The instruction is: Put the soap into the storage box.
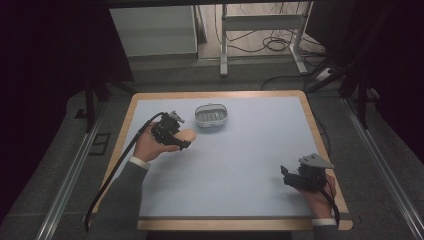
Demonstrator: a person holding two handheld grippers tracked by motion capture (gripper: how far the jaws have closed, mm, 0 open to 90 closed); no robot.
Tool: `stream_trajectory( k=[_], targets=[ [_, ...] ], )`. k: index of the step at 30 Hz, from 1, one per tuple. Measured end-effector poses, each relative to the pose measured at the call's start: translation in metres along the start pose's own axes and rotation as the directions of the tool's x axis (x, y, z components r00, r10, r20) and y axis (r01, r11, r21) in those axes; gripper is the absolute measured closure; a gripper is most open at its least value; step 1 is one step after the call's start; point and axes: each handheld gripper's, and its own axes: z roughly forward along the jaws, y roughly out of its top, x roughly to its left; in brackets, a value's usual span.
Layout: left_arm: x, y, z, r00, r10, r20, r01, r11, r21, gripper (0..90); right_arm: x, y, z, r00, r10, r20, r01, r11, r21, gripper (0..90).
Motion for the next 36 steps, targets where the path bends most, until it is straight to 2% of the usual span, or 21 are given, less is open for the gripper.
stream_trajectory(
  k=[11, 19, 26, 28, 36],
  targets=[
    [0.005, 0.011, 0.003, 0.9999, 0.007, -0.007, -0.007, 0.9999, 0.008, 32.0, 0.000, 0.000, 0.000, 1.0000, 0.000, 0.000, 0.000, 1.000, 0.000, 13.4],
    [0.006, 0.020, 0.002, 0.9999, 0.012, 0.008, -0.012, 0.9999, -0.012, 32.1, 0.000, 0.000, 0.001, 1.0000, -0.002, 0.001, 0.002, 1.000, 0.001, 13.4],
    [0.008, 0.030, 0.002, 0.9997, 0.026, -0.003, -0.026, 0.9996, -0.007, 32.1, 0.000, 0.000, -0.001, 1.0000, -0.001, 0.001, 0.001, 1.000, -0.002, 13.3],
    [0.009, 0.032, 0.002, 0.9998, 0.019, 0.005, -0.019, 0.9997, -0.015, 32.1, 0.000, 0.000, -0.001, 1.0000, -0.002, 0.000, 0.002, 1.000, -0.003, 13.4],
    [0.010, 0.038, 0.006, 0.9997, 0.026, -0.001, -0.026, 0.9997, -0.005, 32.1, 0.000, 0.000, -0.001, 1.0000, -0.002, -0.001, 0.002, 1.000, -0.003, 13.4]
  ],
)
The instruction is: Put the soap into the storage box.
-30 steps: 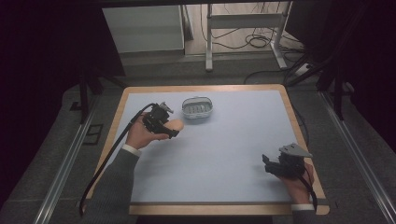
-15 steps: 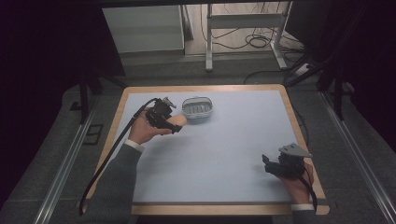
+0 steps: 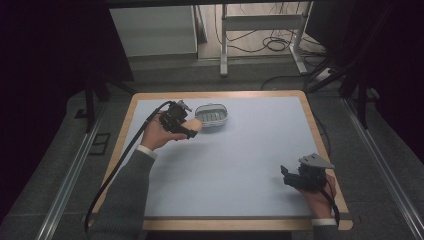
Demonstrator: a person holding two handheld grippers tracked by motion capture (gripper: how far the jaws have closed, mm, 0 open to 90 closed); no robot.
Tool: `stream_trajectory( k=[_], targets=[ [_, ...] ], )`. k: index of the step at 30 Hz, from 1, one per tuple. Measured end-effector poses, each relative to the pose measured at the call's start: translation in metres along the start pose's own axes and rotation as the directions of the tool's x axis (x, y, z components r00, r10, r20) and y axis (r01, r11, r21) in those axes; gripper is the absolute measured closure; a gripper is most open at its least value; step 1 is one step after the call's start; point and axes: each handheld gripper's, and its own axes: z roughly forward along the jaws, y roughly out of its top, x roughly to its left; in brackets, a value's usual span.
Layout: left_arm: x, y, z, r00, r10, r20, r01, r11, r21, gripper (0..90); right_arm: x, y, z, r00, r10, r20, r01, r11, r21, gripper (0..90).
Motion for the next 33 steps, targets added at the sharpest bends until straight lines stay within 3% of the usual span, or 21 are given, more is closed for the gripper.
stream_trajectory(
  k=[15, 33],
  targets=[
    [0.007, 0.013, 0.009, 0.9998, -0.016, 0.014, 0.016, 0.9999, 0.001, 32.1, 0.000, 0.001, 0.000, 1.0000, -0.002, 0.002, 0.002, 1.000, 0.000, 13.4],
    [0.013, 0.028, 0.020, 0.9999, -0.008, 0.010, 0.008, 0.9999, 0.014, 32.2, 0.000, 0.000, 0.002, 1.0000, -0.001, 0.001, 0.001, 1.000, 0.006, 13.4]
  ],
)
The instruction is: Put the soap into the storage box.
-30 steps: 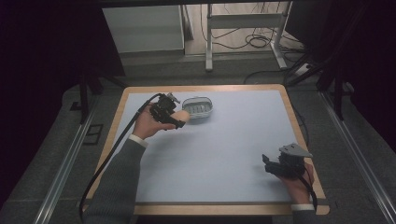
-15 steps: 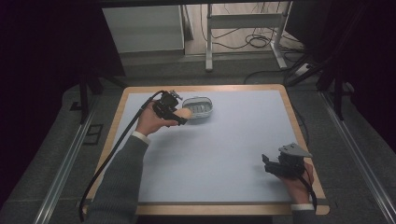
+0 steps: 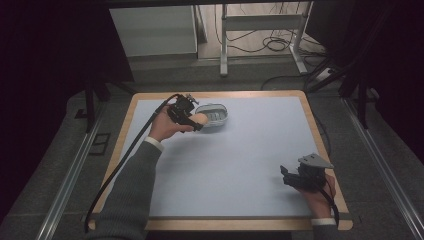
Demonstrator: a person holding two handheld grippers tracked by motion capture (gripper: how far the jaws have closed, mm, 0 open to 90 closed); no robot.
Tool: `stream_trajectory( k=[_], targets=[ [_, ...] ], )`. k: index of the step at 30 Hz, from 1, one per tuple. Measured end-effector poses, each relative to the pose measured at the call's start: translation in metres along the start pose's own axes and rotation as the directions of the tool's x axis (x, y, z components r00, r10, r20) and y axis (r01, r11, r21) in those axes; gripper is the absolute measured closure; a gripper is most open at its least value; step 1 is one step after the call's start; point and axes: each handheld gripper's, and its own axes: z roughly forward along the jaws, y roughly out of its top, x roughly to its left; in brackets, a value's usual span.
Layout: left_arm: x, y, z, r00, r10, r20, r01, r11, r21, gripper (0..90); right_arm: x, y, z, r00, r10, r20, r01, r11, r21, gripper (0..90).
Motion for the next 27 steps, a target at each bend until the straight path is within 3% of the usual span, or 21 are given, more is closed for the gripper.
stream_trajectory(
  k=[10, 22, 27],
  targets=[
    [0.006, 0.008, 0.009, 0.9996, 0.004, 0.026, -0.004, 0.9999, 0.012, 32.2, -0.001, 0.000, 0.000, 1.0000, 0.003, 0.002, -0.003, 1.000, 0.000, 13.4],
    [0.006, 0.023, 0.021, 0.9993, 0.029, 0.024, -0.030, 0.9993, 0.025, 32.2, -0.003, -0.001, 0.000, 1.0000, 0.006, 0.007, -0.006, 1.000, 0.001, 13.4],
    [0.010, 0.025, 0.023, 0.9993, 0.020, 0.030, -0.021, 0.9995, 0.022, 32.2, -0.003, -0.001, 0.000, 0.9999, 0.011, 0.011, -0.011, 1.000, -0.002, 13.4]
  ],
)
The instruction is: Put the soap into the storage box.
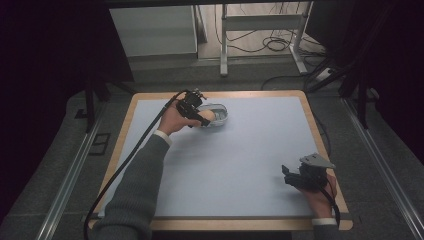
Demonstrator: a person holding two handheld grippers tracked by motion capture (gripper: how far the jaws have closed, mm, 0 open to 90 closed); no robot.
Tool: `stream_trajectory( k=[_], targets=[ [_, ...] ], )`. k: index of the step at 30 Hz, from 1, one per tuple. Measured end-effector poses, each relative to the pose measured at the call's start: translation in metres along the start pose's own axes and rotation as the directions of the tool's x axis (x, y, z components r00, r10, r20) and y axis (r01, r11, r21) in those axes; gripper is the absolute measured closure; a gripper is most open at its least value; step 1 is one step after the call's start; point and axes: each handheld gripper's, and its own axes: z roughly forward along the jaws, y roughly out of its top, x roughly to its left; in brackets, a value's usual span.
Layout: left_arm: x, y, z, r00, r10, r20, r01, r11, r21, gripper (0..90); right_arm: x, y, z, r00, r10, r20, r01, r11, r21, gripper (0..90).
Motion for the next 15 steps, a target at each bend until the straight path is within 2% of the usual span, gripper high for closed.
stream_trajectory(
  k=[2, 15],
  targets=[
    [0.001, 0.002, 0.001, 1.0000, 0.002, -0.008, -0.001, 1.0000, 0.005, 32.3, 0.000, 0.000, 0.000, 1.0000, 0.002, -0.001, -0.002, 1.000, 0.000, 13.4],
    [0.004, 0.015, 0.012, 0.9999, 0.003, 0.012, -0.003, 1.0000, -0.002, 32.3, 0.000, 0.000, 0.001, 1.0000, 0.000, -0.001, 0.000, 1.000, 0.001, 13.4]
  ],
)
